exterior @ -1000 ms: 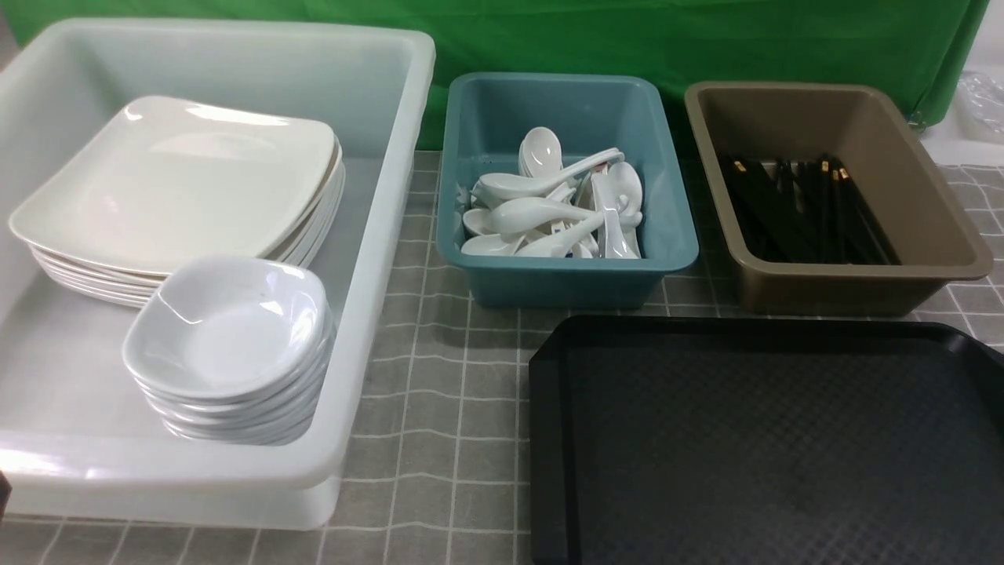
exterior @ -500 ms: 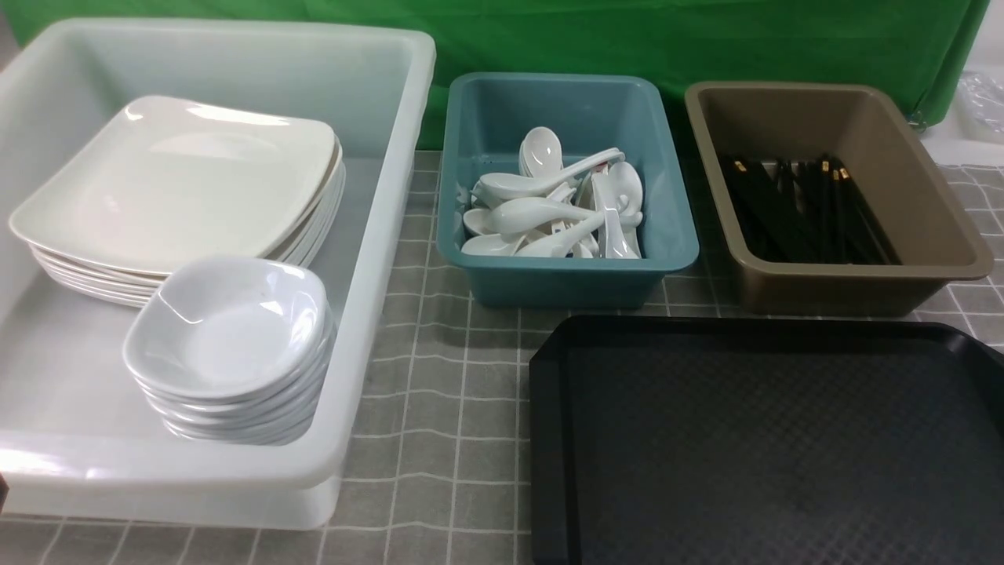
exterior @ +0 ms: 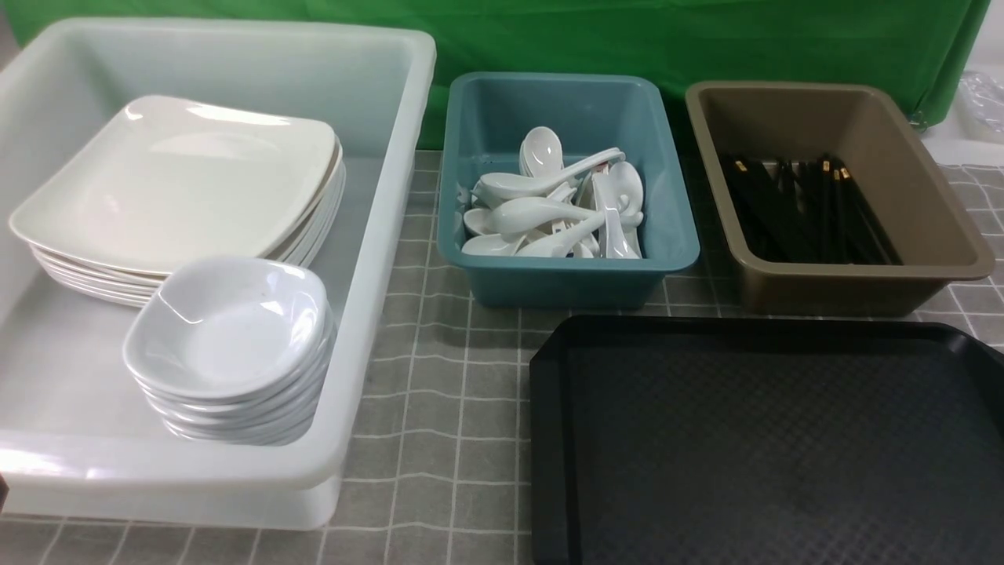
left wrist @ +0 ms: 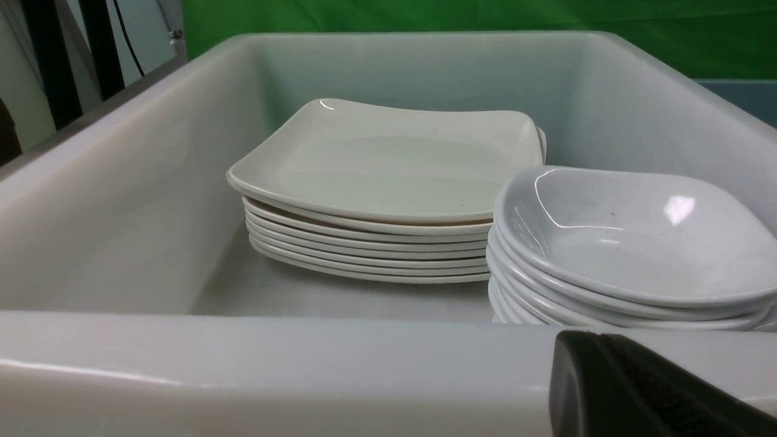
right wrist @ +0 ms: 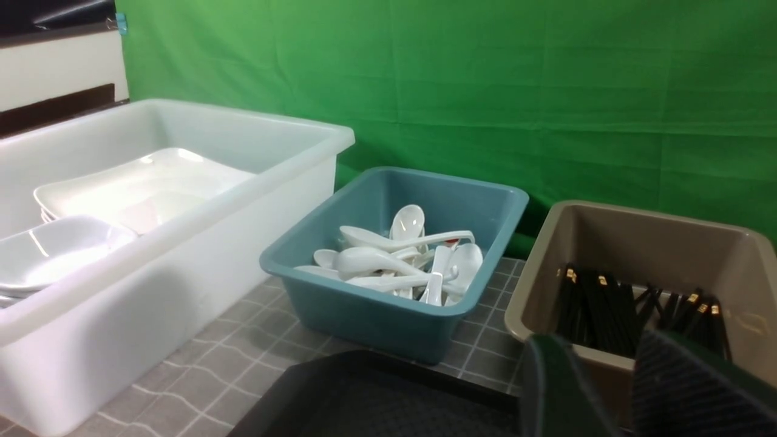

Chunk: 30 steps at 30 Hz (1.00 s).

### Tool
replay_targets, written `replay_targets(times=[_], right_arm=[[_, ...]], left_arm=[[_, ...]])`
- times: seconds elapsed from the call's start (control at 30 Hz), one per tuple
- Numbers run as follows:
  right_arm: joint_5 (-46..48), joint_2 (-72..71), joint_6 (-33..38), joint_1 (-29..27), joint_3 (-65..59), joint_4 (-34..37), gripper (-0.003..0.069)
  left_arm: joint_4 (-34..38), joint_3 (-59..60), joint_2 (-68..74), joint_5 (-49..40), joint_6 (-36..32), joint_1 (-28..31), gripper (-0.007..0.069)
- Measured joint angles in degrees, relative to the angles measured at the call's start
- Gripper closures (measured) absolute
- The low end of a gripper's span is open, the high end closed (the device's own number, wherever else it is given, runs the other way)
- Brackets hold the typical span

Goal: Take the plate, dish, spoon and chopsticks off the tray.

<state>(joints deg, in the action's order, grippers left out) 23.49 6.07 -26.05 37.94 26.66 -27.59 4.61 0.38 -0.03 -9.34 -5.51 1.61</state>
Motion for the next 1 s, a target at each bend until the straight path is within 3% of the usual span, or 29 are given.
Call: replay_targets(times=[0.1,0.2,0.27,0.33,0.53,1.0], right_arm=[[-0.14,0.00,1.98,0.00,0.00,3.93,0.0422],[-4.21,0.05,19.56,0.00,-1.44,22.56,0.0422],[-6.77,0.05,24.88,0.00,-2.60,27.59,0.0422],[-10.99,0.09,33.21,0.00,-4.85,37.19,0.0422],[-12.81,0.09,34.89,0.00,-7.17,40.36,0.0422],[-16.39,0.11,36.07,-0.11,-9.25,39.06,0.0422]], left_arm=[[-0.11,0.00,0.00,0.00,0.00,0.00,0.0620],[-0.17,0.00,0.00,0.00,-0.06,0.00,0.0620],[-0.17,0.00,0.00,0.00,-0.06,0.00,0.0620],[-0.17,0.00,0.00,0.00,-0.06,0.00,0.0620],[-0.17,0.00,0.00,0.00,-0.06,0.00,0.0620],[-0.17,0.00,-0.05,0.00,-0.06,0.00,0.0620]])
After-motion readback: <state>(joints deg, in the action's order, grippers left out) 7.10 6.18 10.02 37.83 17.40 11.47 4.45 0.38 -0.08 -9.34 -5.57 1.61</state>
